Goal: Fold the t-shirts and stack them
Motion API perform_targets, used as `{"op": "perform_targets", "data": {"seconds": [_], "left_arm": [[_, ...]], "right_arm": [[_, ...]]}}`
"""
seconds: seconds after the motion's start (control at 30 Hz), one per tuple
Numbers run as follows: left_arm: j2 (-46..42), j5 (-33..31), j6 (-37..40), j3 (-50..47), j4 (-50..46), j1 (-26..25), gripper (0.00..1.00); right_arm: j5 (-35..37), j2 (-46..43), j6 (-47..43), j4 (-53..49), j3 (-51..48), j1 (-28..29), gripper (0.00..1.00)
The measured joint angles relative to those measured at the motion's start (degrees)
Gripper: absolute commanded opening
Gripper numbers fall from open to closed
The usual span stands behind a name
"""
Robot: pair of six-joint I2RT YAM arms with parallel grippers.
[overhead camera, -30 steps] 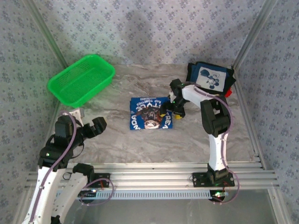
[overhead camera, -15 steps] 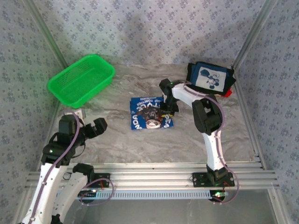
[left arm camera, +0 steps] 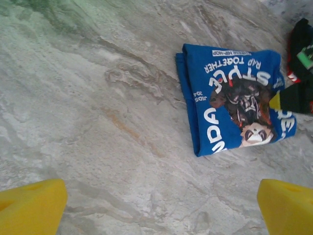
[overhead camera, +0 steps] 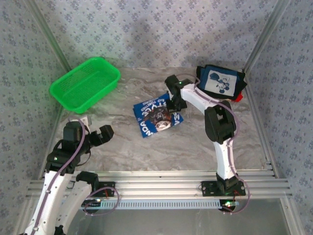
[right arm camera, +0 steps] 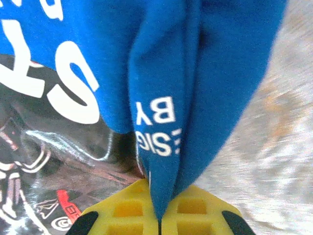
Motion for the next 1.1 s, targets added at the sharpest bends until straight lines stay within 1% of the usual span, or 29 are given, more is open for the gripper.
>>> {"op": "perform_targets", "data": {"seconds": [0.17,0.33,0.47,0.67,0.9,1.1], "left_arm": [[0.13,3.15,0.07,0.02,2.49,0.0,1.0],[1.51,4.44,0.55,2.1,3.13,0.0,1.0],[2.43,4.61,1.29,4.92,3.37,0.0,1.0],[2.38,4.59,2.1,6.45,3.32,0.0,1.0],[2.34,4.57,2.47,6.47,3.28,0.0,1.0],[2.32,4.39,2.6,6.47,3.26,0.0,1.0]], "right_arm": [[5.95,-2.34,-4.04,-1.7,6.99,-3.52,0.0],[9.46,-2.47,-7.23,-2.01,13.14,-6.71,0.0],[11.39,-1.4,-9.81,-2.56,19.32,-7.58,0.0],[13.44,1.84,-13.53,-3.41,29.05,-8.0,0.0],[13.66,2.75,-16.26,-3.45,32.83,-11.23,0.0],[13.62,2.75,-17.81,-3.39,33.24,-14.29,0.0]]}}
